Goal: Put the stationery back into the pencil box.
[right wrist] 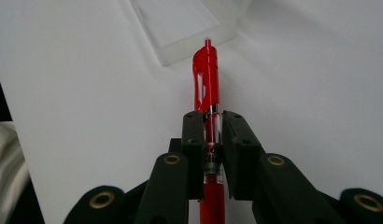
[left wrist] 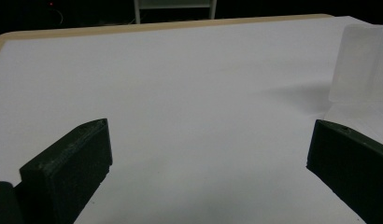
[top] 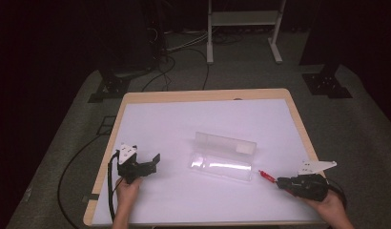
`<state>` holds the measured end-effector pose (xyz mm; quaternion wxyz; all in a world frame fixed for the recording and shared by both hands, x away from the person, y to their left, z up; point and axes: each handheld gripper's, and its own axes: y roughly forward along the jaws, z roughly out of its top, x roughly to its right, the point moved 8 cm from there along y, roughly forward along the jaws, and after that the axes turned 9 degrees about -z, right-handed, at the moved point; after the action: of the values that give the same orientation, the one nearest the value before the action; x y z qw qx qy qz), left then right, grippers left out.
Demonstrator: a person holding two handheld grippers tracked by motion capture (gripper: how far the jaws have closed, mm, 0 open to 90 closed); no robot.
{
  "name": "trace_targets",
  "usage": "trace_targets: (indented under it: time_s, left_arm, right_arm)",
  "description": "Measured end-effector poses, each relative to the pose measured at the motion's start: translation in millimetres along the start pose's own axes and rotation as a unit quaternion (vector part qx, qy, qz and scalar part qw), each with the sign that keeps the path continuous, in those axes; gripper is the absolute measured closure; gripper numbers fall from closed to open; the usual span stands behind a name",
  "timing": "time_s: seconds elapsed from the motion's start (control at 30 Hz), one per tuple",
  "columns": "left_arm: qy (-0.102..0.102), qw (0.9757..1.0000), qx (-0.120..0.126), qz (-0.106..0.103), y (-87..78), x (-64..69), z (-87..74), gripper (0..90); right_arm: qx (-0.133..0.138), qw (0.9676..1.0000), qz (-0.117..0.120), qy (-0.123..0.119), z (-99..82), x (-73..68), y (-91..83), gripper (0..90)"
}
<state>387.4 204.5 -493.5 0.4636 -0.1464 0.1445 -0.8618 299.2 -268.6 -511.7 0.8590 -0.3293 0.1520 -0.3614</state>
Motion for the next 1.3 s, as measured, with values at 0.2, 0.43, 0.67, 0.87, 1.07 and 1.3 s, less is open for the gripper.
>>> trace_targets:
  time_s: [0.2,0.43,0.67,0.87,1.07,1.3]
  left_arm:
    - [0.002,1.0000,0.000,0.000,0.0,0.5,0.0,0.0]
    - [0.001,1.0000,0.001,-0.001,-0.1,0.4,0.1,0.0]
    - [0.002,1.0000,0.001,0.000,0.0,0.5,0.0,0.0]
    - [0.002,1.0000,0.001,0.000,0.0,0.6,0.0,0.0]
    - [0.002,1.0000,0.001,-0.001,0.0,0.5,0.1,0.0]
    - [0.003,1.0000,0.001,-0.001,0.0,0.5,0.1,0.0]
  right_arm:
    - [0.005,0.9999,0.008,-0.014,12.8,-7.9,-1.0,78.9]
    - [0.008,0.9996,0.016,-0.023,24.0,-12.9,-2.2,78.8]
    - [0.019,0.9991,0.025,-0.028,37.1,-15.6,-7.1,78.9]
    - [0.023,0.9987,0.028,-0.036,46.9,-17.0,-8.1,78.8]
    - [0.028,0.9980,0.035,-0.046,57.7,-21.1,-6.3,78.8]
    - [0.031,0.9970,0.044,-0.055,66.9,-27.8,-2.2,78.9]
